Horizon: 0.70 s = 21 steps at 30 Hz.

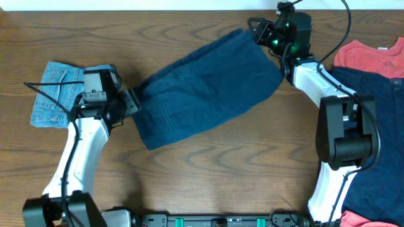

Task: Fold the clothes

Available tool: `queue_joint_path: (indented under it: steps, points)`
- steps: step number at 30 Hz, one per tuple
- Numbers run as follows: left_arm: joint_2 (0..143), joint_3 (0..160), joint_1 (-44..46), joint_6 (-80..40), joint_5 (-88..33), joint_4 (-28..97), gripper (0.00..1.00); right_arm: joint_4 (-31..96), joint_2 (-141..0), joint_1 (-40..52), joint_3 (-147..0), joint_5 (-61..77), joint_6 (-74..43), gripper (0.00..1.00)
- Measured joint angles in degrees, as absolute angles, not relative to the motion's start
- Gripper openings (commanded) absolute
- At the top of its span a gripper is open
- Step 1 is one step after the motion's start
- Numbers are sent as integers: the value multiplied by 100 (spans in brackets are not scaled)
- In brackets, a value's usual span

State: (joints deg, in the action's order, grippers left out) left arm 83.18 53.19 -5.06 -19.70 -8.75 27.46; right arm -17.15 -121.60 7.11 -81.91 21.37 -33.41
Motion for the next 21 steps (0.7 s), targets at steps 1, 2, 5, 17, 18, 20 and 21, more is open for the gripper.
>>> queue_joint_path:
  steps: [1,2,5,17,18,20,21]
  points:
    - [8396,5319,-513,-1966,-851,2810,95,-1529,-12189,683,-8197,2134,-3301,99]
    - [8444,5317,-515,-1975,-840,2886,95,-1317,-12204,655,-8202,2165,-3240,99]
    - [8519,5317,-515,-1977,-812,3177,96,-456,-12217,458,-8230,2440,-3085,99]
    - [8532,5170,-515,-1940,-930,3841,95,2727,-12223,-847,-8272,3247,-1811,99]
    - [8554,5116,-515,-1929,-991,3806,95,2801,-12219,-858,-8274,3258,-1671,99]
    - [8654,5024,-515,-1896,-1170,3697,92,2847,-12219,-821,-8278,3232,-1448,99]
    - [8731,4993,-515,-1859,-1306,3614,88,2849,-12219,-779,-8278,3177,-1352,96]
